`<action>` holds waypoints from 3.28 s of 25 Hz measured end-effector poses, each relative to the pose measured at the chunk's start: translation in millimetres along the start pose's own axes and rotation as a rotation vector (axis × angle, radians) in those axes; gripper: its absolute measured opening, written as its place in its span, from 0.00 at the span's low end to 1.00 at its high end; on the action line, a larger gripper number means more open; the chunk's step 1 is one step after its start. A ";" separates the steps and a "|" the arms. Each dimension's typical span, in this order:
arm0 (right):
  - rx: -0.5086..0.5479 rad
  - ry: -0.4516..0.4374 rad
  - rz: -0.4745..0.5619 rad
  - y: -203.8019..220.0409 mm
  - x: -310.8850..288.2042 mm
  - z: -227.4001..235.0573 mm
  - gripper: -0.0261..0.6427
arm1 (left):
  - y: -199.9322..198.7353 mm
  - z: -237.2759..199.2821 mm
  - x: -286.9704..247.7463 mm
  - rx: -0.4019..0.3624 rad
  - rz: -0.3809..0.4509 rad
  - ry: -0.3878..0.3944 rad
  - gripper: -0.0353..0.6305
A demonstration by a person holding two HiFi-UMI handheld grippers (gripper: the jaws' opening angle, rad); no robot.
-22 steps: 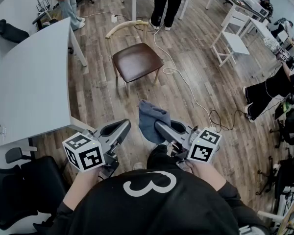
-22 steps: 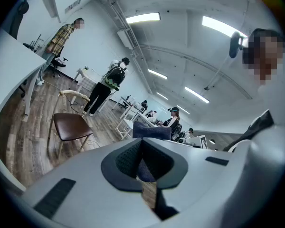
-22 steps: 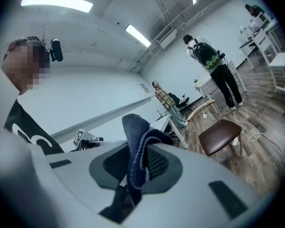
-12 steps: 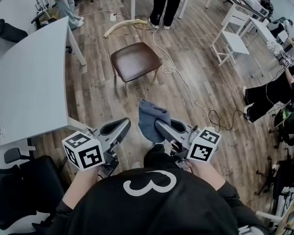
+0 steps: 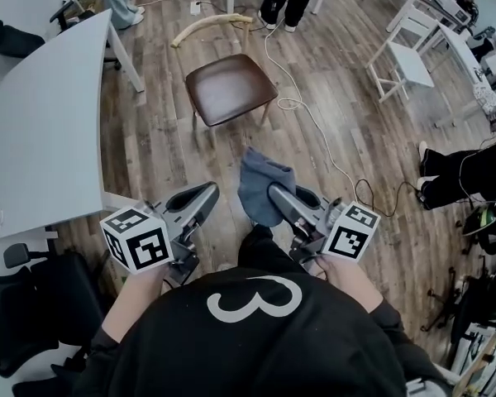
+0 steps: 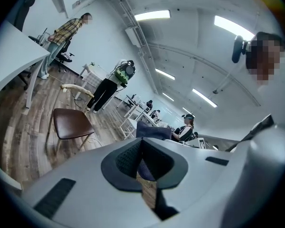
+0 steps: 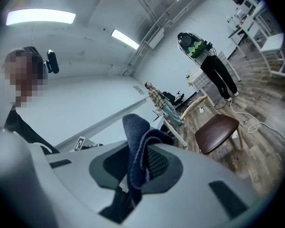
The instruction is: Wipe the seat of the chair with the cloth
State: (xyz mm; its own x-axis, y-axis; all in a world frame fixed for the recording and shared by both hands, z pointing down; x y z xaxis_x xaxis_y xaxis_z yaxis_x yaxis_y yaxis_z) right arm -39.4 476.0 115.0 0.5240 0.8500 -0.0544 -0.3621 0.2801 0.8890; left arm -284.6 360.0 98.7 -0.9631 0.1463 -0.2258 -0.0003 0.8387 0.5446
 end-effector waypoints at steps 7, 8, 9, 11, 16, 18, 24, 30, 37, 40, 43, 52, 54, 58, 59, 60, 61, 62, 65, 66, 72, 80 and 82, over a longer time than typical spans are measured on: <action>-0.060 -0.039 -0.036 -27.6 -20.5 96.9 0.12 | -35.4 -28.6 -82.6 0.070 -0.003 -0.045 0.07; -0.067 -0.043 -0.040 -33.6 -23.8 112.2 0.12 | -42.3 -32.4 -96.1 0.080 -0.004 -0.054 0.07; -0.076 -0.047 -0.043 -39.2 -26.6 127.2 0.12 | -48.8 -35.8 -109.4 0.089 -0.006 -0.064 0.07; -0.097 -0.056 -0.049 -48.9 -31.6 155.6 0.12 | -61.5 -42.0 -134.1 0.108 0.002 -0.083 0.07; -0.116 -0.090 -0.088 -72.0 -41.9 212.4 0.12 | -88.6 -53.4 -177.4 0.176 0.066 -0.115 0.07; -0.112 -0.099 -0.111 -78.6 -45.9 231.3 0.12 | -95.0 -58.3 -186.4 0.194 0.086 -0.139 0.07; -0.158 -0.102 -0.167 -76.3 -83.5 274.5 0.12 | -114.9 -100.4 -192.9 0.271 0.122 -0.210 0.07; -0.177 -0.102 -0.197 -65.1 -106.2 295.4 0.12 | -118.4 -135.8 -190.9 0.319 0.163 -0.248 0.07; -0.214 -0.079 -0.236 -84.0 -196.3 344.1 0.12 | -192.8 -207.6 -213.3 0.367 0.145 -0.238 0.07; -0.232 -0.080 -0.246 -88.5 -237.3 357.3 0.12 | -221.8 -231.8 -217.1 0.355 0.132 -0.239 0.07; -0.229 -0.090 -0.278 -88.3 -276.2 364.2 0.12 | -245.1 -257.0 -215.9 0.335 0.119 -0.257 0.07; -0.257 -0.093 -0.353 -63.9 -359.3 399.7 0.12 | -268.0 -344.5 -216.5 0.396 0.147 -0.301 0.07; -0.261 -0.105 -0.387 -52.9 -366.8 408.1 0.12 | -261.0 -356.8 -219.9 0.458 0.187 -0.293 0.07; -0.295 -0.129 -0.460 -21.8 -382.9 430.6 0.12 | -239.5 -385.3 -228.1 0.577 0.247 -0.304 0.07; -0.304 -0.133 -0.477 -13.0 -386.2 437.6 0.12 | -233.1 -393.1 -230.7 0.598 0.260 -0.311 0.07; -0.310 -0.135 -0.493 -3.8 -389.6 444.5 0.12 | -226.4 -401.4 -233.1 0.616 0.272 -0.321 0.07; -0.313 -0.138 -0.510 5.7 -393.5 451.0 0.12 | -219.3 -410.5 -234.9 0.632 0.282 -0.333 0.07; -0.311 -0.141 -0.529 15.7 -397.8 457.2 0.12 | -211.7 -420.2 -236.2 0.651 0.293 -0.348 0.07; -0.287 -0.153 -0.598 46.1 -406.4 472.0 0.12 | -184.5 -446.2 -237.6 0.768 0.343 -0.392 0.07; -0.275 -0.158 -0.624 54.4 -408.6 476.4 0.12 | -176.7 -453.2 -238.2 0.820 0.367 -0.398 0.07; -0.253 -0.227 -0.662 78.4 -443.6 492.0 0.12 | -156.5 -484.5 -243.4 0.949 0.457 -0.416 0.07; -0.216 -0.291 -0.616 82.8 -505.1 489.9 0.12 | -151.5 -483.5 -250.3 1.003 0.496 -0.401 0.07; -0.187 -0.304 -0.618 82.8 -516.4 490.1 0.12 | -150.7 -483.8 -249.3 0.992 0.484 -0.412 0.07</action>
State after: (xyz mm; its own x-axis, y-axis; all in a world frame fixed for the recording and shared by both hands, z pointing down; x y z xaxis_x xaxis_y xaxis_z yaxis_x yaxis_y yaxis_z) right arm 37.8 -158.4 439.5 0.8581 0.3564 -0.3697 -0.0410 0.7653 0.6424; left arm -174.6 -56.7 463.7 -0.6458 0.5669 -0.5114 0.7258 0.6637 -0.1807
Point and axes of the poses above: the fingertips, and each gripper's own axes: x backward along the fingers, z to its right, y out of its underside, the point moved 10 cm from there along x, backward along the fingers, and after that the axes turned 14 degrees about x, right-handed, at the moved point
